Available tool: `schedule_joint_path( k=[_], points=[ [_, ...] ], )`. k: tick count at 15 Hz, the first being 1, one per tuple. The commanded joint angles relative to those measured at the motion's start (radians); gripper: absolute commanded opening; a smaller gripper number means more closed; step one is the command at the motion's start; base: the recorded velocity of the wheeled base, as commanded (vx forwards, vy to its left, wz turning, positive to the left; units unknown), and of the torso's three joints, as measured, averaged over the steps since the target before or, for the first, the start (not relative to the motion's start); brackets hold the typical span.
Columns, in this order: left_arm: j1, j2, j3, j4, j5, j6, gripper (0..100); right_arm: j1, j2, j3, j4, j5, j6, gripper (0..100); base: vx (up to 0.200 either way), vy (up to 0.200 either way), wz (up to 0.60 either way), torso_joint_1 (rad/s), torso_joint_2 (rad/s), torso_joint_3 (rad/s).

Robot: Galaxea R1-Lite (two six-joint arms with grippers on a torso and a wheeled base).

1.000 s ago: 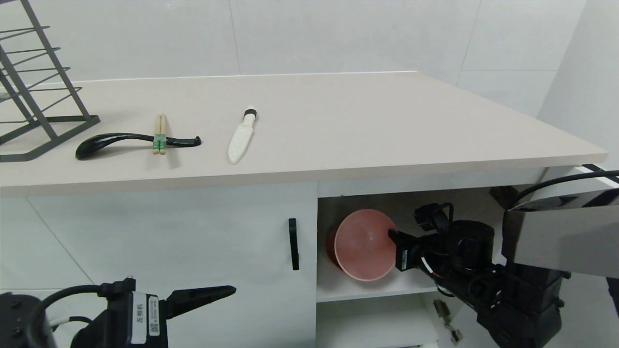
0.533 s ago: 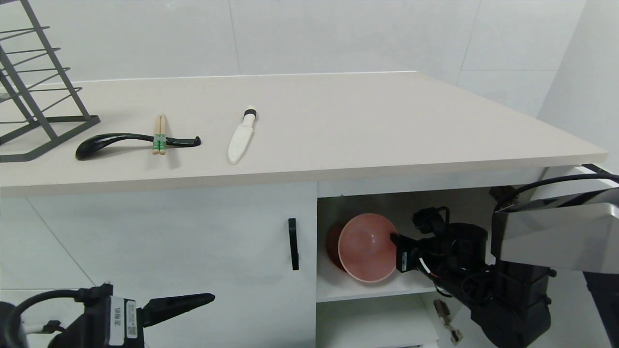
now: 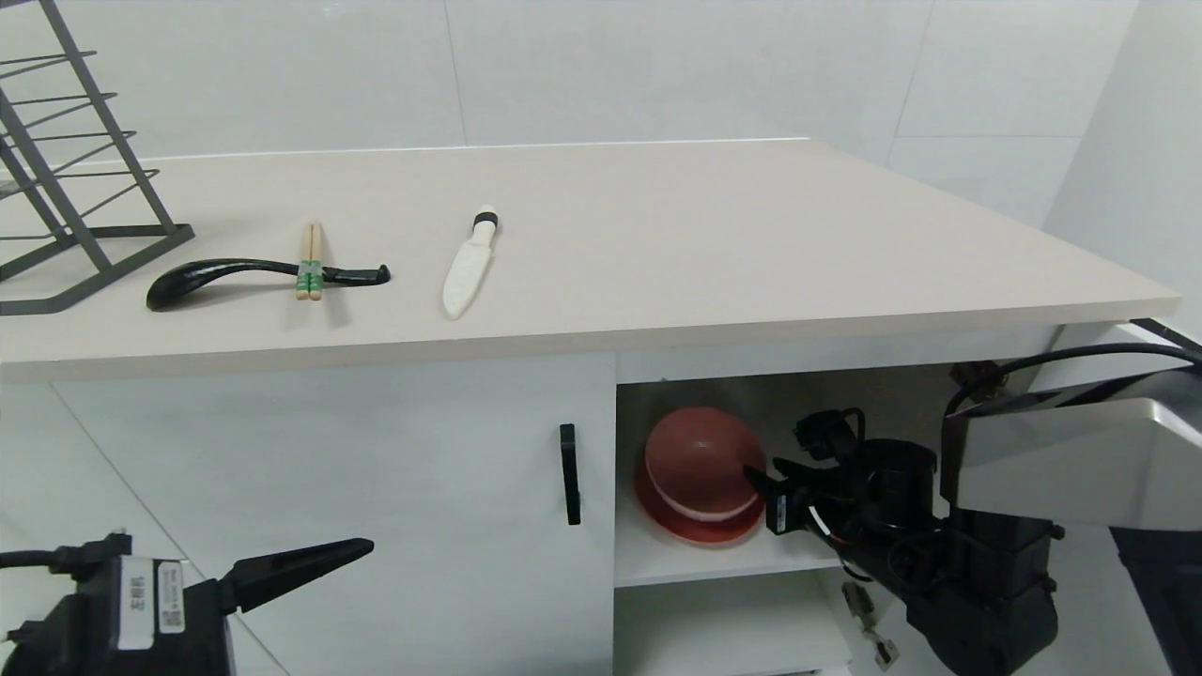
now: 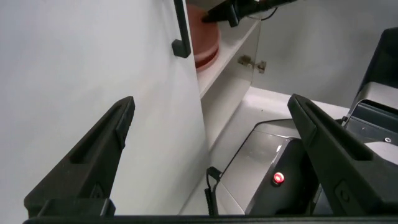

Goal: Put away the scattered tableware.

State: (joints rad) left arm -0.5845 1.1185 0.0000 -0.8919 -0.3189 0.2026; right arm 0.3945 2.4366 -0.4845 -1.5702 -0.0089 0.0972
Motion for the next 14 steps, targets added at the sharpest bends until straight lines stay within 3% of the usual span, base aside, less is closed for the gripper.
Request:
schedule_joint_path(
  k=[1,6,9,12,14],
  points=[
    [0.006,-0.002,0.0,0.001,0.0,0.0,100,0.006,0.002,0.004,-0.001,0.0,-0.005,100,0.0,0.0,0.0,0.0,0.0,0.0],
    [0.011,-0.002,0.0,-0.004,0.0,-0.002,100,0.026,-0.079,0.041,-0.001,0.0,-0.044,100,0.0,0.0,0.0,0.0,0.0,0.0],
    [0.028,-0.006,0.0,-0.004,0.0,0.0,100,0.096,-0.249,0.207,-0.001,-0.002,-0.071,100,0.0,0.0,0.0,0.0,0.0,0.0],
    [0.041,-0.016,0.0,0.005,0.001,-0.002,100,0.195,-0.499,0.474,-0.001,-0.005,-0.108,100,0.0,0.0,0.0,0.0,0.0,0.0],
    [0.048,-0.023,0.0,0.01,0.001,-0.005,100,0.21,-0.619,0.484,-0.001,-0.065,-0.108,100,0.0,0.0,0.0,0.0,0.0,0.0]
  ],
)
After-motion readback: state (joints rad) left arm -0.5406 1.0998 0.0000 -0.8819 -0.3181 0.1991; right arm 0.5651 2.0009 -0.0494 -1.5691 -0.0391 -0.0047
